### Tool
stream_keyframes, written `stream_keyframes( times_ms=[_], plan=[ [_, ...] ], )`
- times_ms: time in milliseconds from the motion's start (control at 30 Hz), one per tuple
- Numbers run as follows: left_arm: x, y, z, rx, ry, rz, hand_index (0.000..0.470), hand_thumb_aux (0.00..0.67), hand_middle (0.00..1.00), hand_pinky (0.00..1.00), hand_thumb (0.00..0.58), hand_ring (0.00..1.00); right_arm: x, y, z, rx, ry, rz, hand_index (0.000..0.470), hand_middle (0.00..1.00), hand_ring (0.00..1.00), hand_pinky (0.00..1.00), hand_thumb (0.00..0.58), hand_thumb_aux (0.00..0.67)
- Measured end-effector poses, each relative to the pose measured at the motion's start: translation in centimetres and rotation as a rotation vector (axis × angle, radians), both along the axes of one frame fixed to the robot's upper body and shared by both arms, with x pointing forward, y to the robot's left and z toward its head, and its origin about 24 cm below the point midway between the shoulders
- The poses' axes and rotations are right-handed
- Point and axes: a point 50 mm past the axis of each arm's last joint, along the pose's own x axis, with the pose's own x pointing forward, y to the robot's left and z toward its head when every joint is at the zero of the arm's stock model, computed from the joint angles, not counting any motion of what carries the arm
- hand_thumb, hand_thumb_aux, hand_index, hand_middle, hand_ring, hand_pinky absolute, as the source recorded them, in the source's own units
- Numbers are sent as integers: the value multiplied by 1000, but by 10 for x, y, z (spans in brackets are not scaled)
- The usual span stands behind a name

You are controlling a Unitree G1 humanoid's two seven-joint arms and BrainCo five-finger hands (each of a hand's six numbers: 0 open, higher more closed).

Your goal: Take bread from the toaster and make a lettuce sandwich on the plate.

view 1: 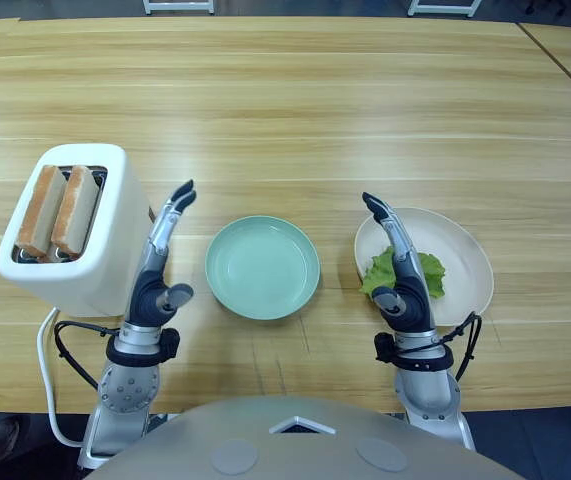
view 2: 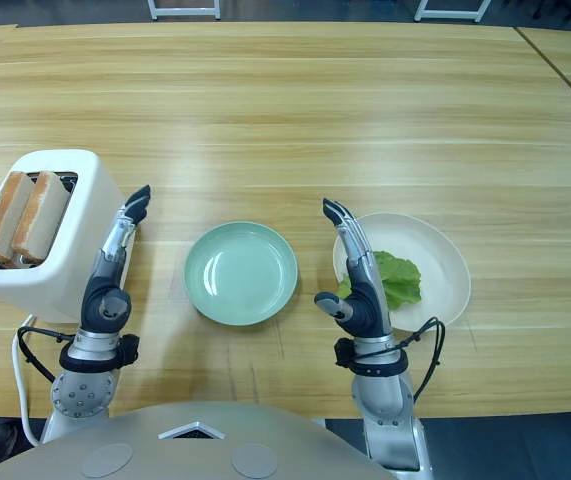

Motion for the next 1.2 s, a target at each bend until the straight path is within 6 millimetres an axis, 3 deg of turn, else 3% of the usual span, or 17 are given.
stream_keyframes(
  times_ms=[233, 333, 400, 467, 500, 600, 667, 800, 933, 1000, 1100, 1200],
  plan=[
    [2, 3, 4, -39, 47, -22, 0, 0, 0, 0, 0, 0, 0, 1, 1, -19, -4, 60, 0, 0, 0, 0, 0, 0],
    [1, 3, 15, 24, 19, -38, 0, 0, 0, 0, 0, 0, -1, 0, 2, -83, -18, 84, 0, 0, 0, 0, 0, 0],
    [-1, 10, 44, 144, -100, -23, 0, 0, 0, 0, 0, 0, -1, -4, 5, -132, -40, 86, 0, 0, 0, 0, 0, 0],
    [3, 35, 98, 364, -301, 124, 0, 0, 0, 0, 0, 0, 5, -14, 11, -190, -75, 65, 0, 0, 0, 0, 0, 0],
    [5, 44, 107, 433, -320, 183, 0, 0, 0, 0, 0, 0, 5, -15, 12, -197, -81, 58, 0, 0, 0, 0, 0, 0],
    [24, 94, 139, 818, -277, 510, 0, 0, 0, 0, 0, 0, 7, -18, 11, -228, -90, 51, 0, 0, 0, 0, 0, 0],
    [35, 113, 136, 956, -161, 608, 0, 0, 0, 0, 0, 0, 7, -16, 10, -242, -91, 56, 0, 0, 0, 0, 0, 0],
    [45, 154, 106, 1161, 181, 758, 0, 0, 0, 0, 0, 0, 6, -13, 8, -252, -93, 72, 0, 0, 0, 0, 0, 0],
    [48, 167, 80, 1241, 362, 762, 0, 0, 0, 0, 0, 0, 6, -13, 6, -253, -89, 76, 0, 0, 0, 0, 0, 0],
    [48, 169, 70, 1262, 419, 755, 11, 16, 0, 0, 27, 0, 5, -13, 6, -253, -90, 78, 0, 0, 0, 0, 0, 0],
    [48, 169, 63, 1274, 458, 740, 168, 239, 0, 0, 340, 0, 5, -13, 6, -254, -91, 80, 0, 0, 0, 0, 0, 0],
    [49, 165, 59, 1286, 464, 716, 264, 376, 0, 0, 468, 0, 4, -13, 6, -254, -88, 80, 0, 0, 0, 0, 0, 0]
  ],
)
